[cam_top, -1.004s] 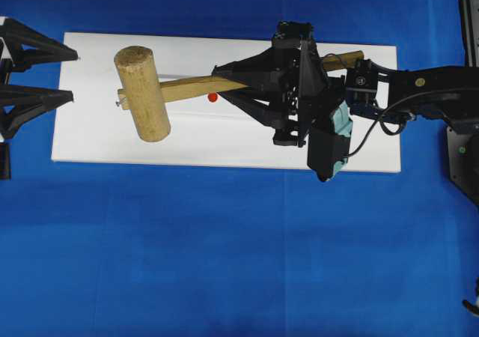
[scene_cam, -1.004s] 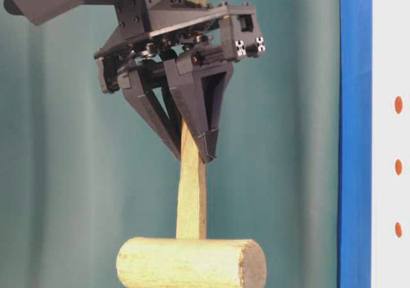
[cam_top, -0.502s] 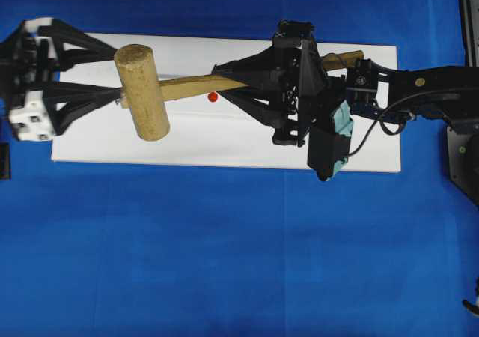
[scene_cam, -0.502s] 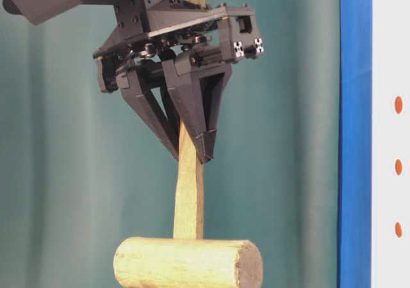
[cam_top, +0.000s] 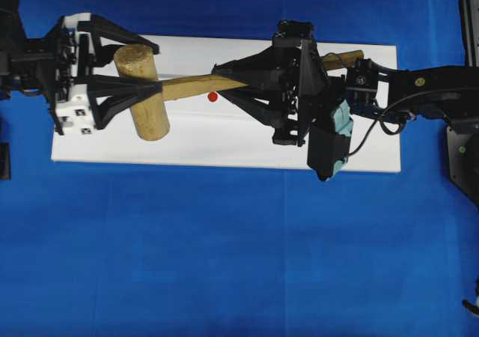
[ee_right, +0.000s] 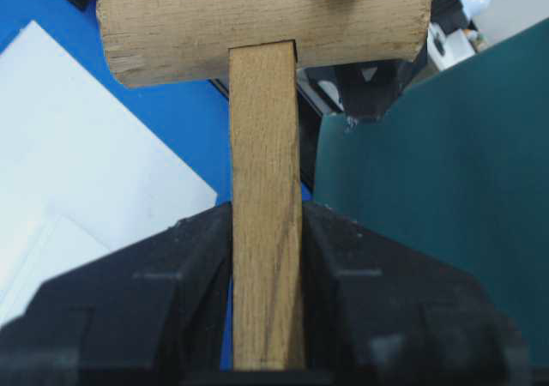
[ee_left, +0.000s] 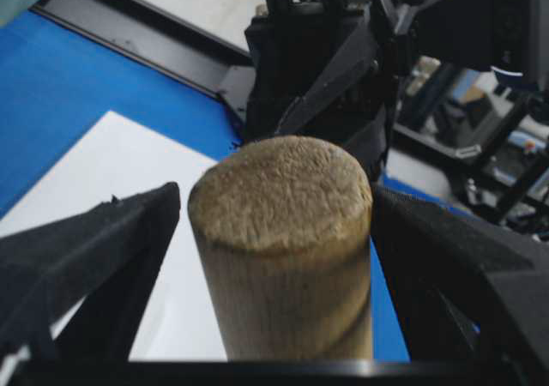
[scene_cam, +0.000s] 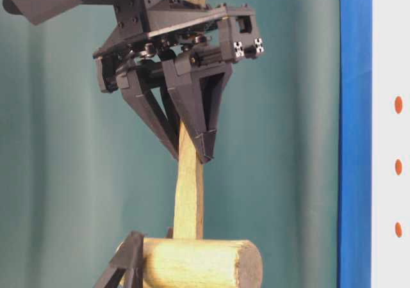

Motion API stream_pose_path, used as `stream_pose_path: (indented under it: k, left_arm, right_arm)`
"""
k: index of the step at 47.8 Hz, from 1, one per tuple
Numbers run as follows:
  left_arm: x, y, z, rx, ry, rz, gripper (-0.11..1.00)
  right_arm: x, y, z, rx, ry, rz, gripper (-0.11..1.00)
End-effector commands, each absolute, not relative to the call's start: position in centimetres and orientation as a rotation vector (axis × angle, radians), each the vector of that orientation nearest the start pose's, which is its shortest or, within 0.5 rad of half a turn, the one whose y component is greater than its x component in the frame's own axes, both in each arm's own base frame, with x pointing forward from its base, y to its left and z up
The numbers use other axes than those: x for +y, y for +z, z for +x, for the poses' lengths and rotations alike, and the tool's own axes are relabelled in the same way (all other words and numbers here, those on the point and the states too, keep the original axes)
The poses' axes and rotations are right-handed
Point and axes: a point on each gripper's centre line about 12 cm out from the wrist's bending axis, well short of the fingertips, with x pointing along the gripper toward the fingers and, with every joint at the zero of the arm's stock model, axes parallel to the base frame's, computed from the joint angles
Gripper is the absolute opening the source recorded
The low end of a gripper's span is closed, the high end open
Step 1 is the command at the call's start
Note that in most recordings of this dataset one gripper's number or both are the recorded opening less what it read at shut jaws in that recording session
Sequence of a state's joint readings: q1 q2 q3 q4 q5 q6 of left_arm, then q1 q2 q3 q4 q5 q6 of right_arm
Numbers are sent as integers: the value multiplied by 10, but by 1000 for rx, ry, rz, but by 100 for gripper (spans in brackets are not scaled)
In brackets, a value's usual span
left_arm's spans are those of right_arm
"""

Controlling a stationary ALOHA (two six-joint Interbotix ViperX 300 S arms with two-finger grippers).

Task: Hit the mark with a hammer.
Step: 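Move the left gripper to the mallet head and close around it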

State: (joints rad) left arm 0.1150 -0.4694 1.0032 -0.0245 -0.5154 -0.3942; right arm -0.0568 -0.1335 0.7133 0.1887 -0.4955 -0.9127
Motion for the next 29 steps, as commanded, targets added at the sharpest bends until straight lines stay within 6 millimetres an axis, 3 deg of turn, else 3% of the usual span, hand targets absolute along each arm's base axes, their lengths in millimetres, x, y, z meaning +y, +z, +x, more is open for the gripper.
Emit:
stream_pose_path:
  k: [1, 8, 15, 29]
  left_arm:
    - [37, 279, 296, -47, 125, -417, 91]
    - [37, 278, 296, -41, 128, -460, 84]
    - [37, 275, 295, -23, 131, -515, 45]
    - [37, 274, 295, -10, 134, -522, 45]
  right_arm:
    - [-32, 283, 385, 67, -137, -741, 10]
    - [-32, 282, 385, 69, -137, -741, 10]
    - [-32, 283, 385, 68, -136, -741, 10]
    - [-33, 281, 385, 89, -131, -725, 10]
